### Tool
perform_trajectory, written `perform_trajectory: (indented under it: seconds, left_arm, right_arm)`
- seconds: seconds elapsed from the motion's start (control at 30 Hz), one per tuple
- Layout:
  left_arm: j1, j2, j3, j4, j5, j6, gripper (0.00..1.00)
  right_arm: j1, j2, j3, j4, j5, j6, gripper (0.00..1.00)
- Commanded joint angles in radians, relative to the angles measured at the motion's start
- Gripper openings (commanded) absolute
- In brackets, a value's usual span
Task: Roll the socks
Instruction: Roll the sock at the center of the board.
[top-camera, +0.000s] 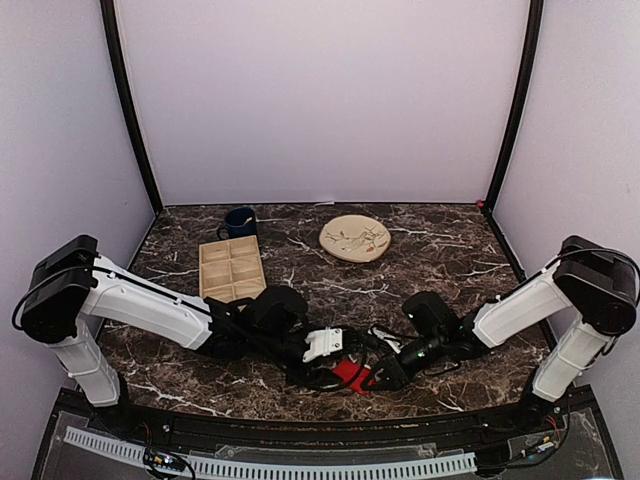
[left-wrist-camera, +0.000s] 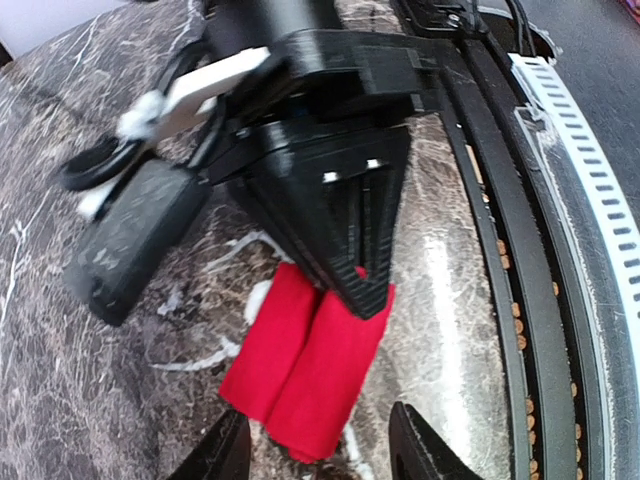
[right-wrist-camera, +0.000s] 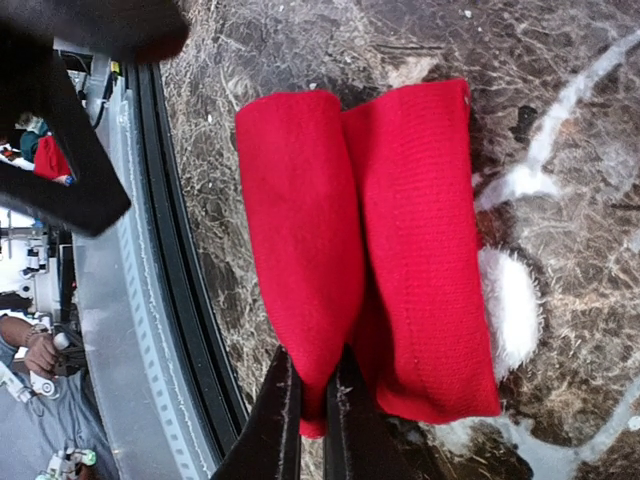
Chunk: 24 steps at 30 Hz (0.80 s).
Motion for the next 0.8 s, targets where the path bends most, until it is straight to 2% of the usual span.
perform_trajectory:
  seconds: [0.0,0.4,0.77]
  left_arm:
    - [-0.037,-0.027,-0.014,-0.021,-0.055,0.083,0.5]
    - [-0.07,0.04,0.014,-0.033,-0.14,0.189,0.48]
    - [-0.07,0.079,0.054,-0.068,-0.117,0.25,0.48]
  right_arm:
    - [-0.023,0.032,-0.024,0.054,-0.072,0.054,0.0]
    - [-0.045,0.069,-0.049,0.141,-0.161,0.129,0.0]
    - [-0.058,0.107,-0.067,0.2,-0.208,0.174,0.0]
